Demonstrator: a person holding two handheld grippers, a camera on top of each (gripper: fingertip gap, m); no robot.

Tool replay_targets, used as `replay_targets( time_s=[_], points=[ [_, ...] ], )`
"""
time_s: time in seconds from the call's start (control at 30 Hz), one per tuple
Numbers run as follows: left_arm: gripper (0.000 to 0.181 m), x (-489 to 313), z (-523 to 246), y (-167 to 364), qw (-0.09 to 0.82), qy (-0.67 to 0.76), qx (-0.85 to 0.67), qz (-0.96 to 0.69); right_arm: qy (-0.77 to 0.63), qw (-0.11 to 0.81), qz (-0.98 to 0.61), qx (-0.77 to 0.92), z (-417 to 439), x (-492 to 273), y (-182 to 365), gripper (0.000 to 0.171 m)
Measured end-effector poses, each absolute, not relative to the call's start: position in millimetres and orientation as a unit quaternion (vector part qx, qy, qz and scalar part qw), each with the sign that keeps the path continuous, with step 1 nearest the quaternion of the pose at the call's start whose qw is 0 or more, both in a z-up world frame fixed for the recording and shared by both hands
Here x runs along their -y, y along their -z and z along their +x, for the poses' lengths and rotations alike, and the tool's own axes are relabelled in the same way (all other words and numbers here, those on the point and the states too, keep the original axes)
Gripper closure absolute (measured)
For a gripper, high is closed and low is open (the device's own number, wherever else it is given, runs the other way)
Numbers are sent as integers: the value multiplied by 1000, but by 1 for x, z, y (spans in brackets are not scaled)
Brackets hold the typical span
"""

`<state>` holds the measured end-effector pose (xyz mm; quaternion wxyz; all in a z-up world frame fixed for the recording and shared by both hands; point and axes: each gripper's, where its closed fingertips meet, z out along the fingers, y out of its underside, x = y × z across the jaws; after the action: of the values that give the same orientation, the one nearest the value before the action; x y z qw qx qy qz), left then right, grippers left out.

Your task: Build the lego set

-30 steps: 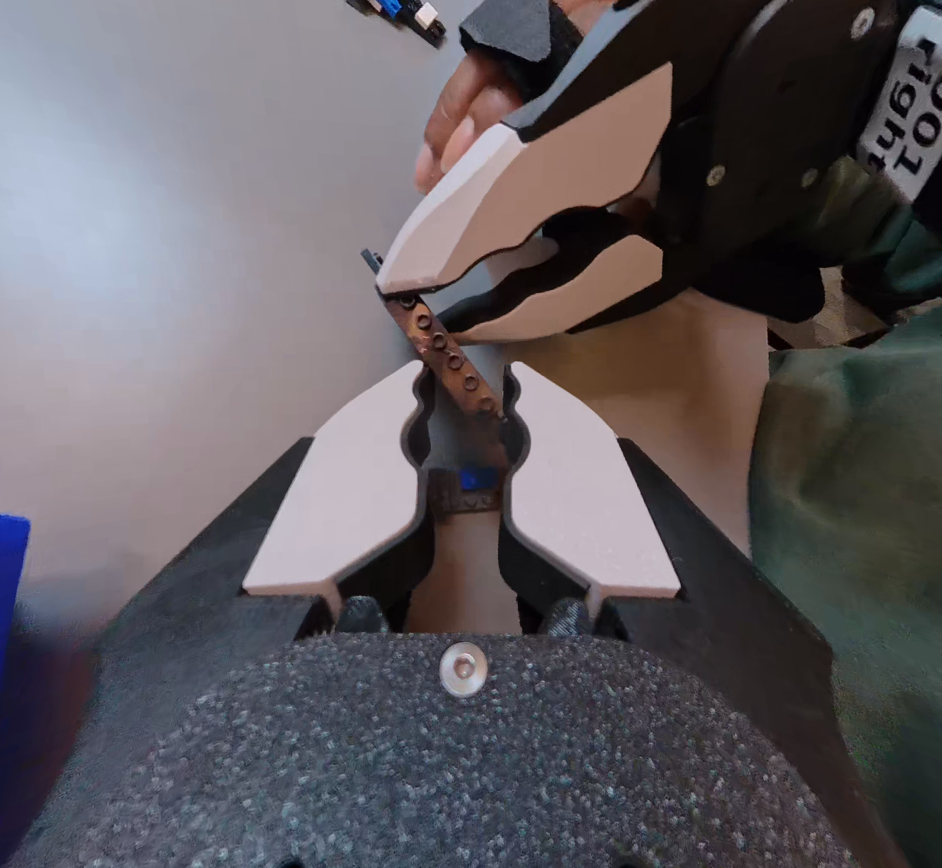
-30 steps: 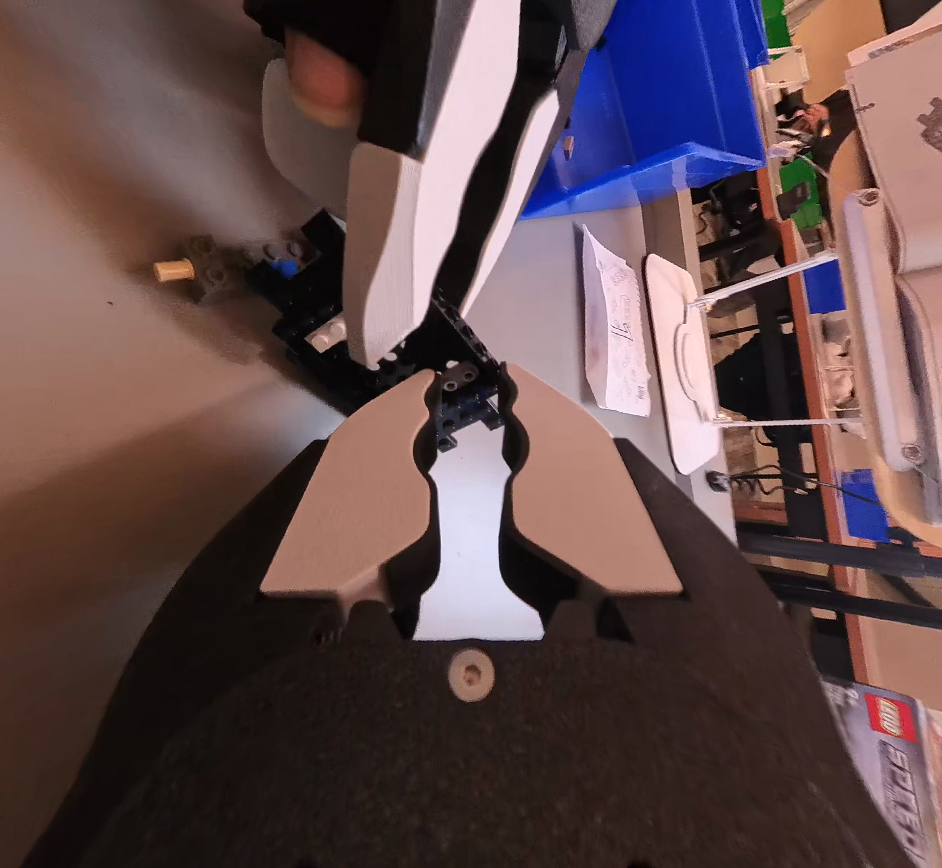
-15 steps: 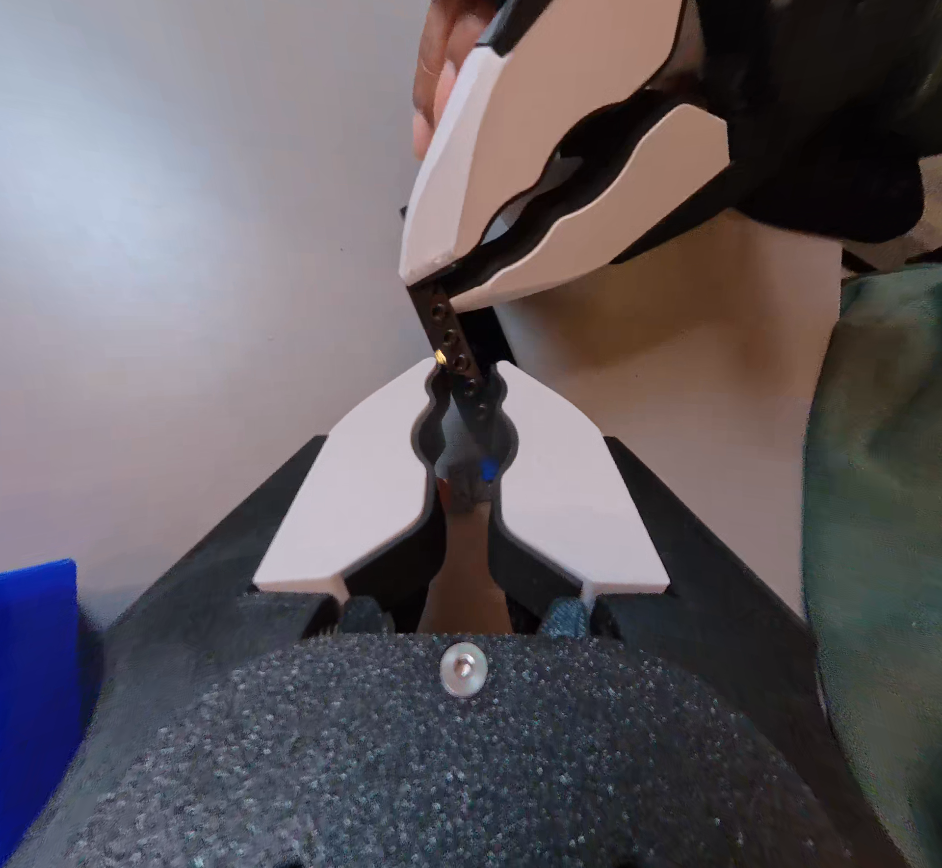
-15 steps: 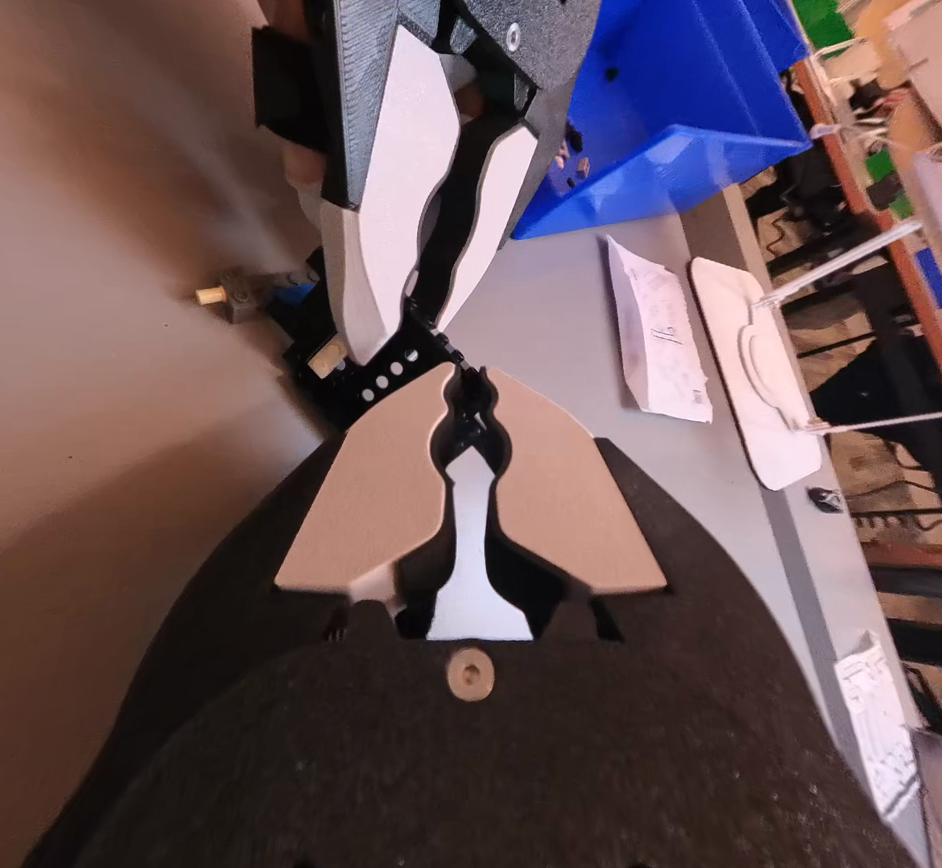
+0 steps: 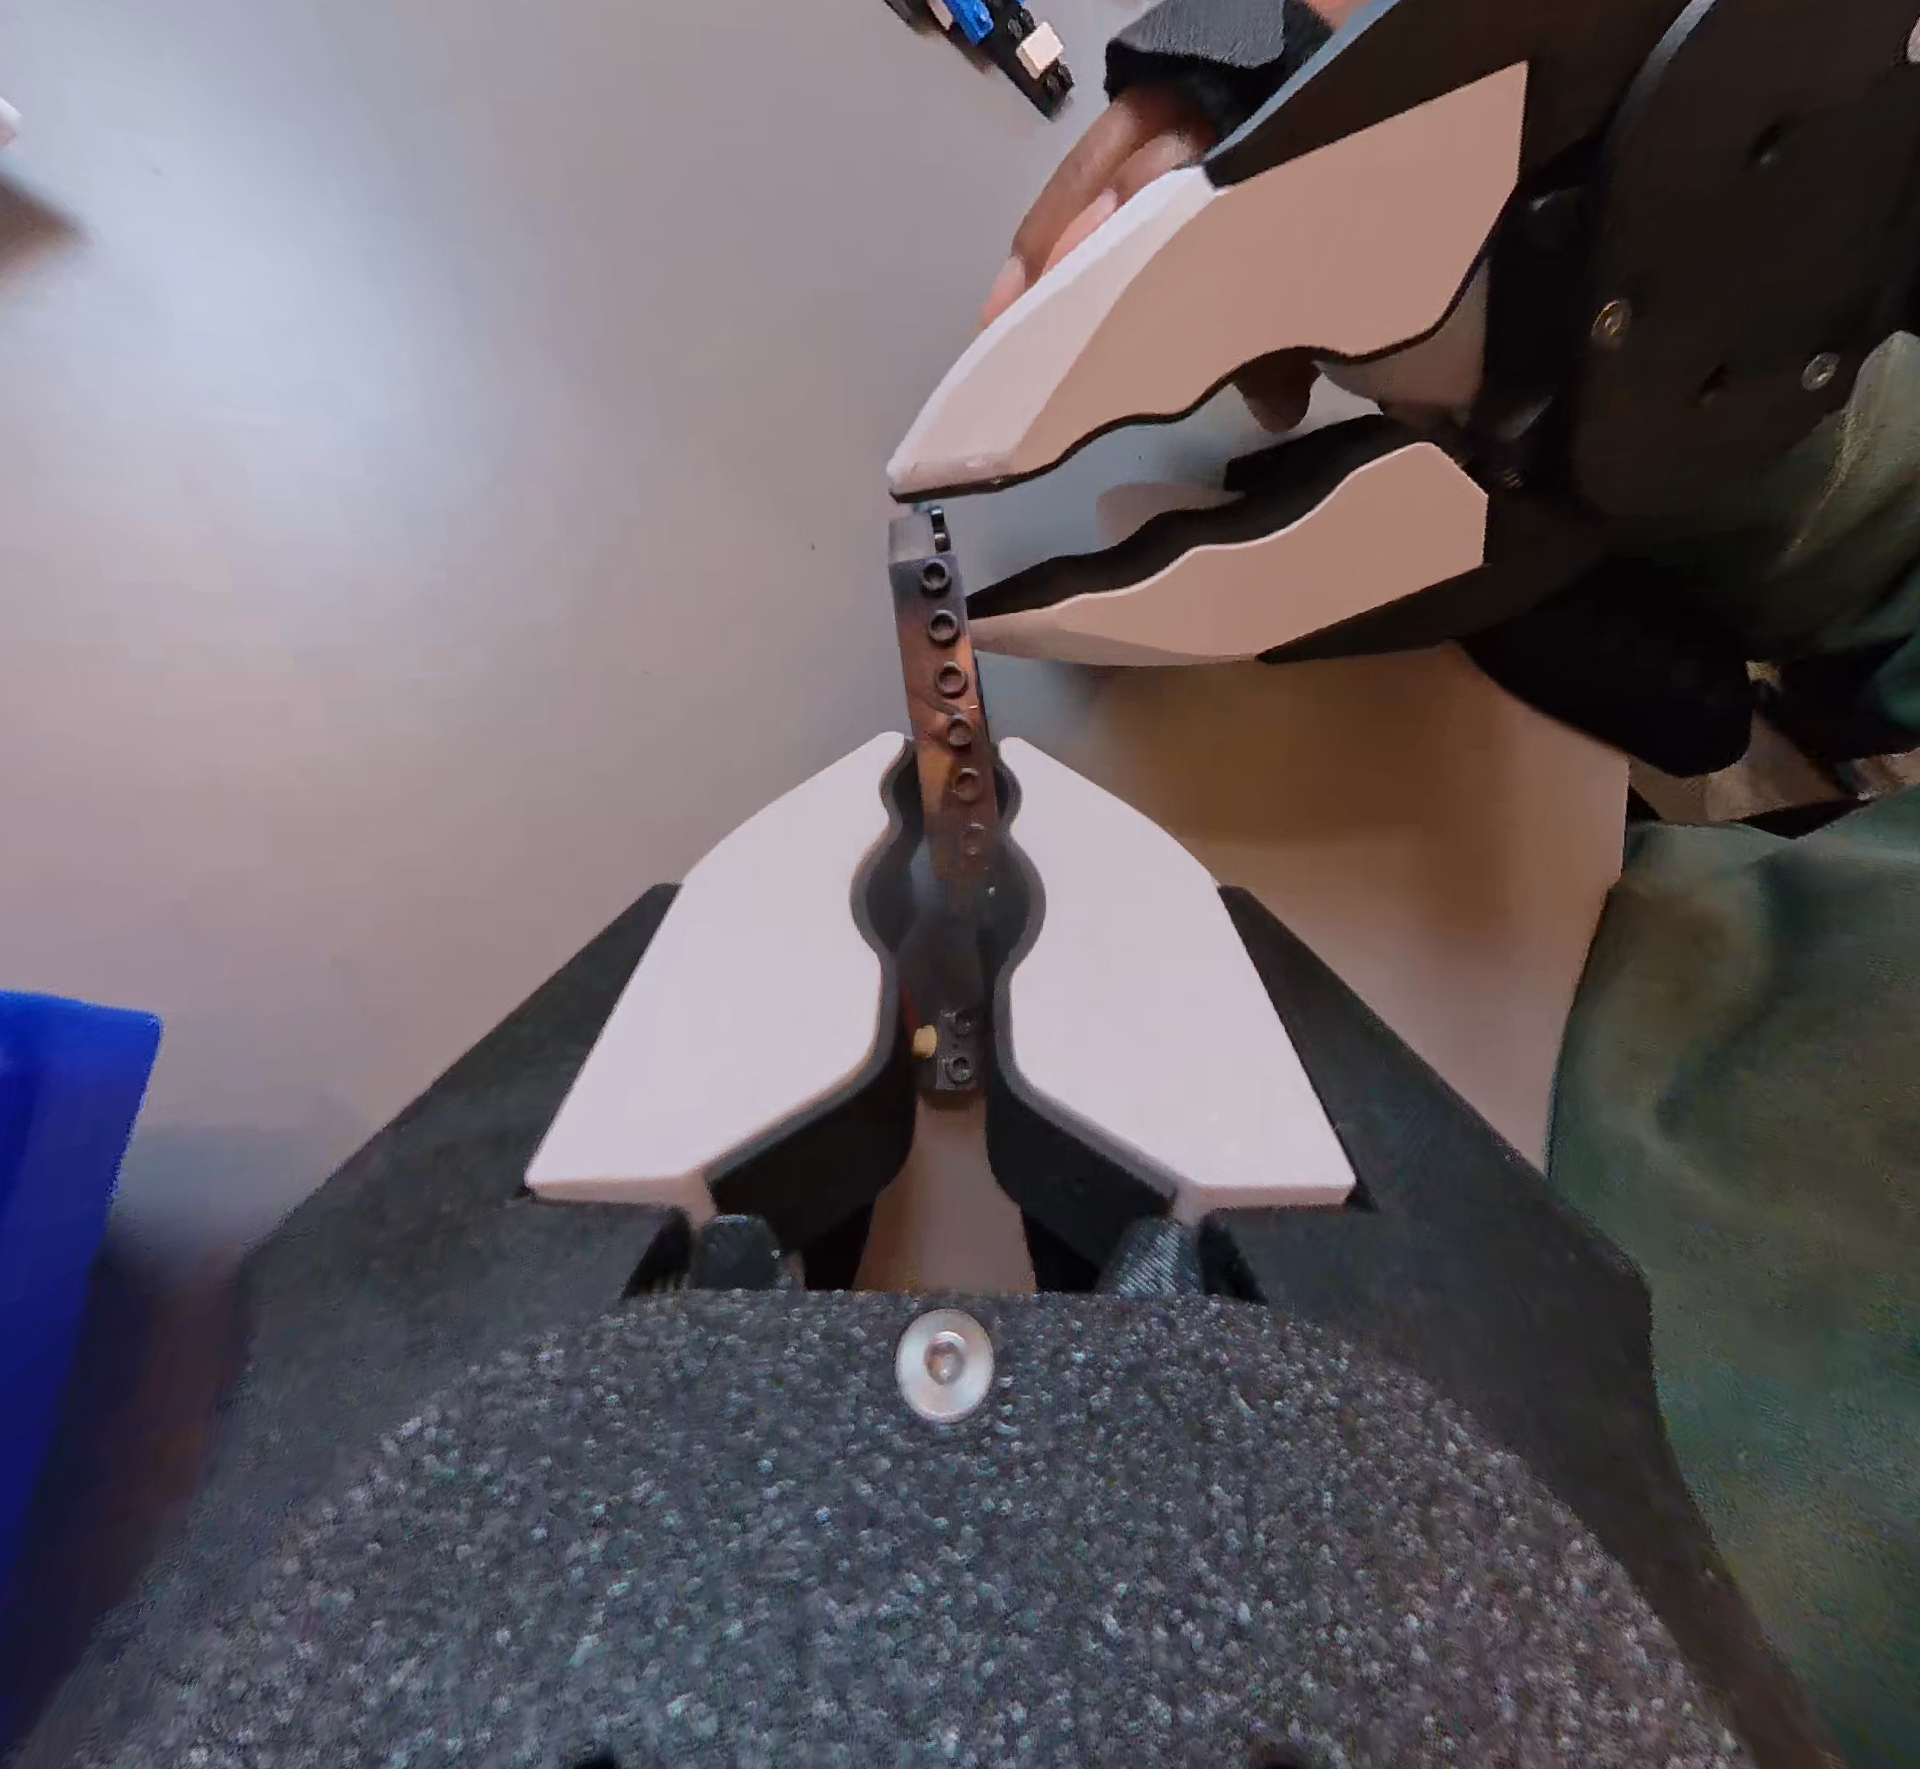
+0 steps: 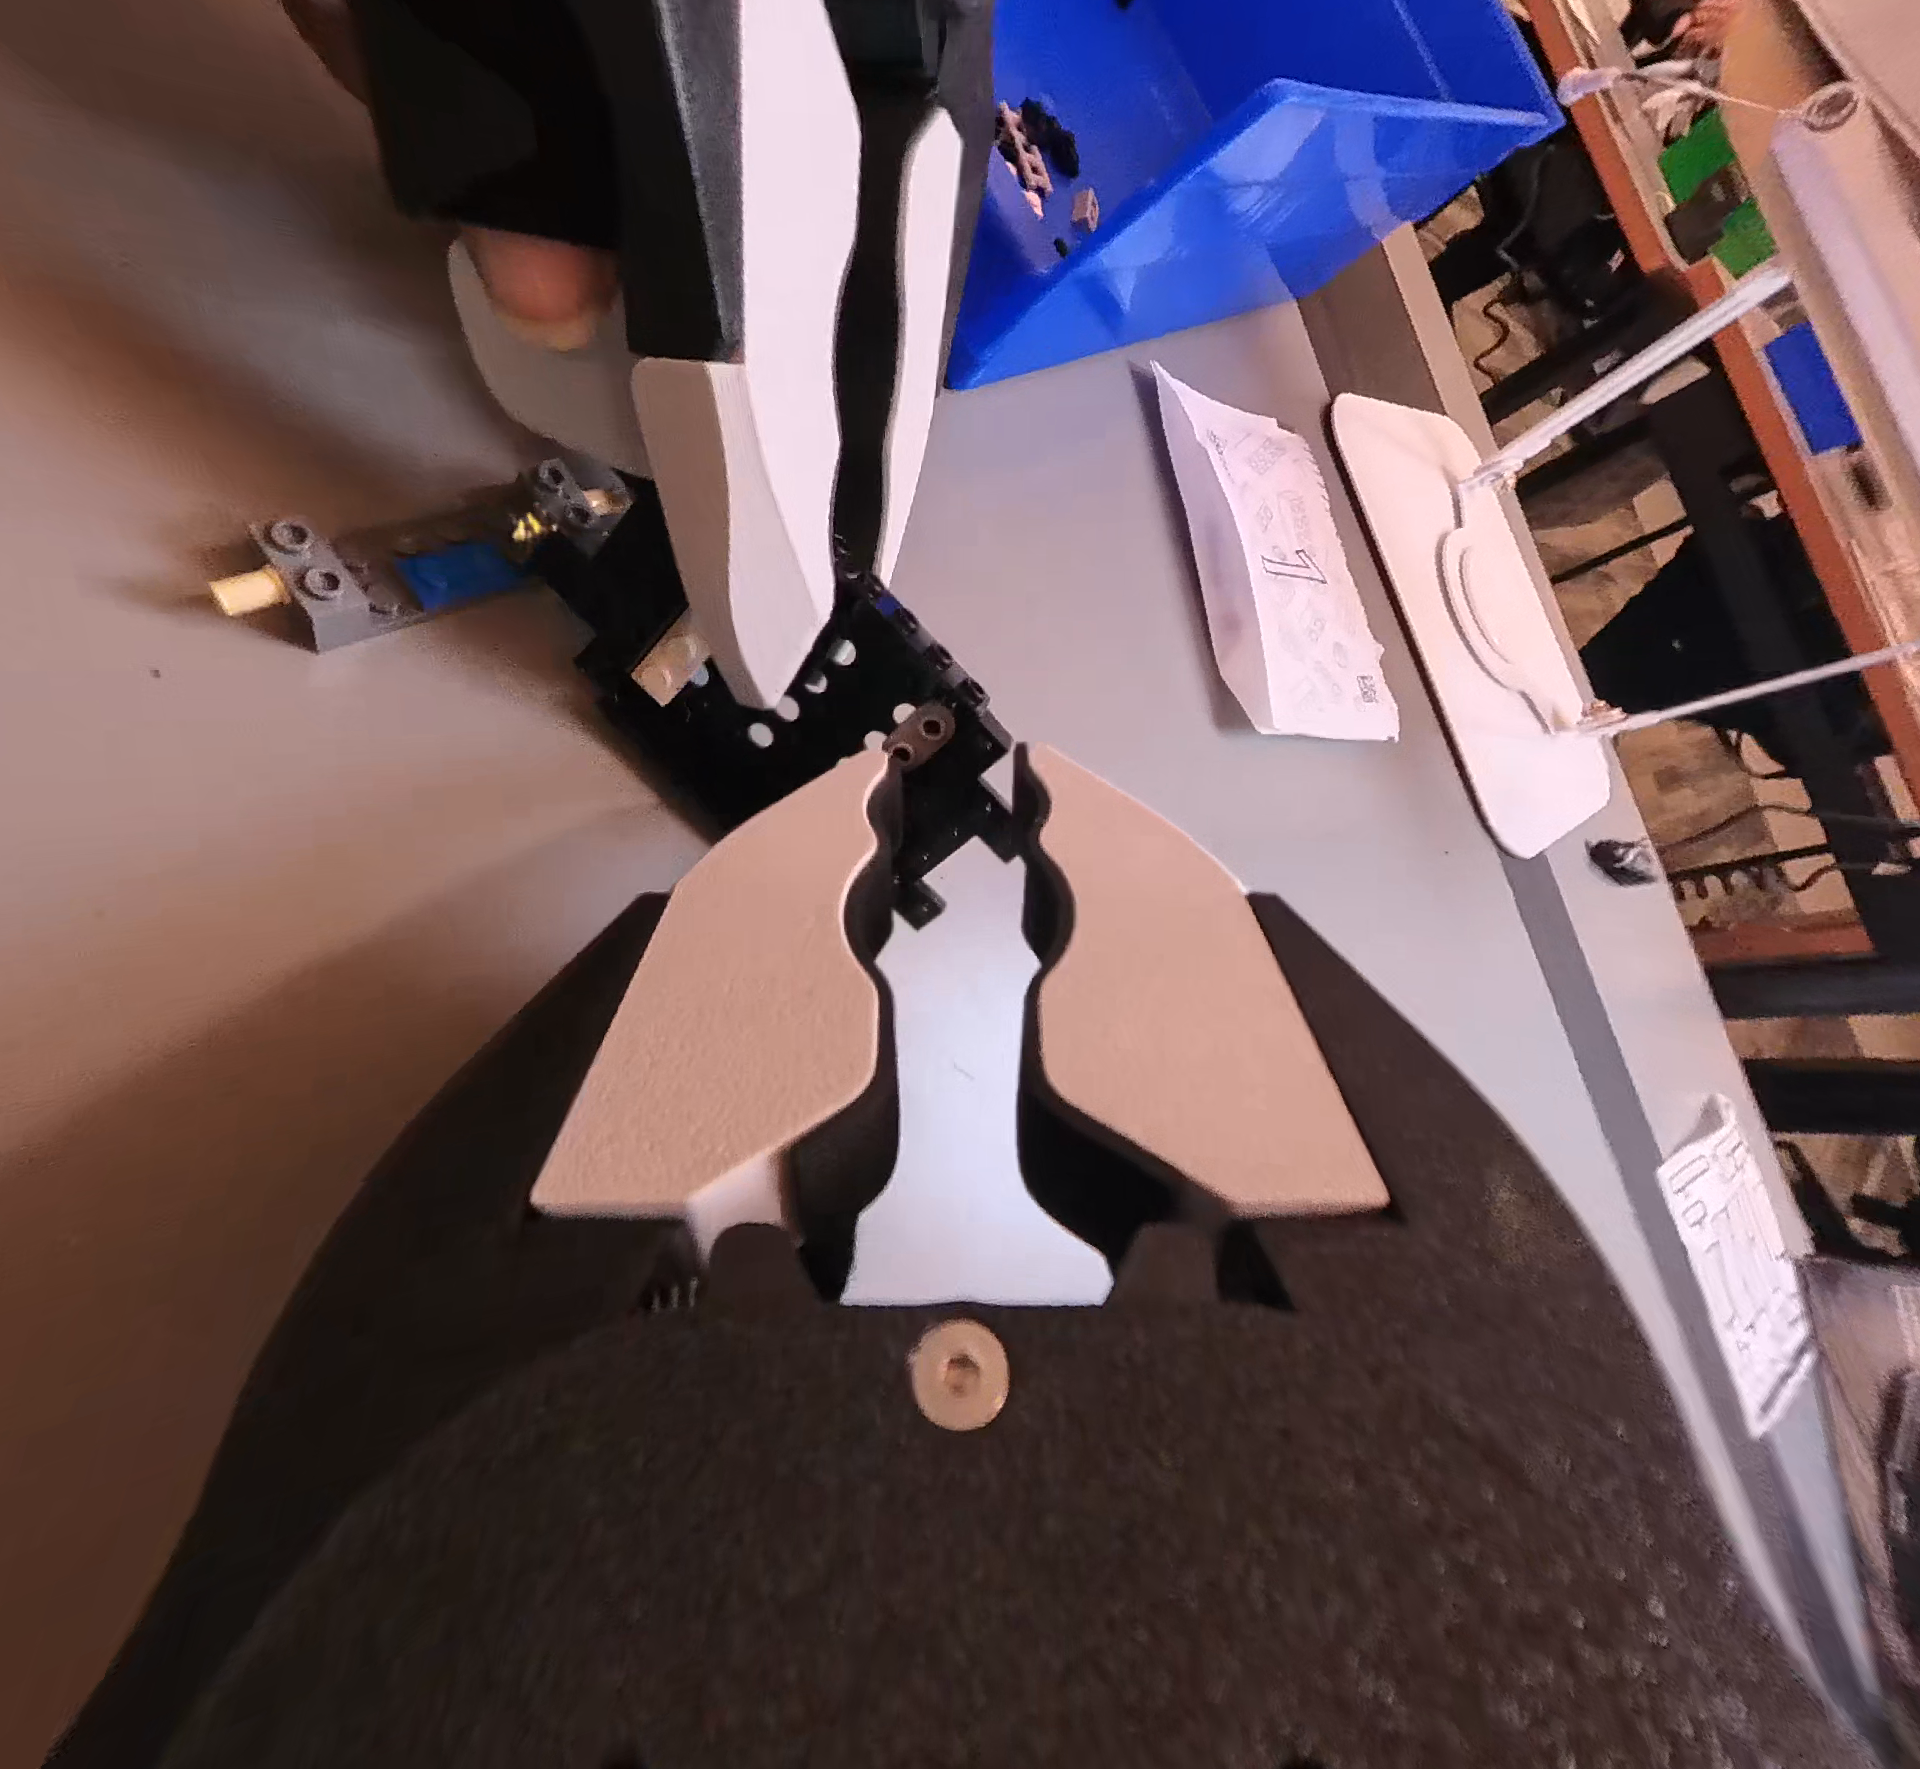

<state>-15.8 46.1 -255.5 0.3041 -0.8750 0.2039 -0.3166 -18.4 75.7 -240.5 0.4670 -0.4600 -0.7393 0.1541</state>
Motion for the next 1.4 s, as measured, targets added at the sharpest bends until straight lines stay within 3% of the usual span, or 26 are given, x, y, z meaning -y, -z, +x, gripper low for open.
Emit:
replay_targets(
  time_s=[0.2,0.53,0.9,1.17,1.4],
  points=[
    [172,-53,-15,255,340,275,-178,-881,-238,429,-547,679,-23,-78,239,149],
    [172,-58,-23,253,382,109,-255,-881,-256,393,-596,652,-25,-82,237,154],
    [173,-64,-30,254,384,54,-278,-879,-214,358,-611,673,-21,-86,240,155],
    [171,-63,-27,253,365,172,-227,-887,-261,346,-588,683,-14,-81,231,159],
    [173,-62,-17,238,353,352,-110,-860,-220,458,-523,685,-9,-88,209,152]
  ],
)
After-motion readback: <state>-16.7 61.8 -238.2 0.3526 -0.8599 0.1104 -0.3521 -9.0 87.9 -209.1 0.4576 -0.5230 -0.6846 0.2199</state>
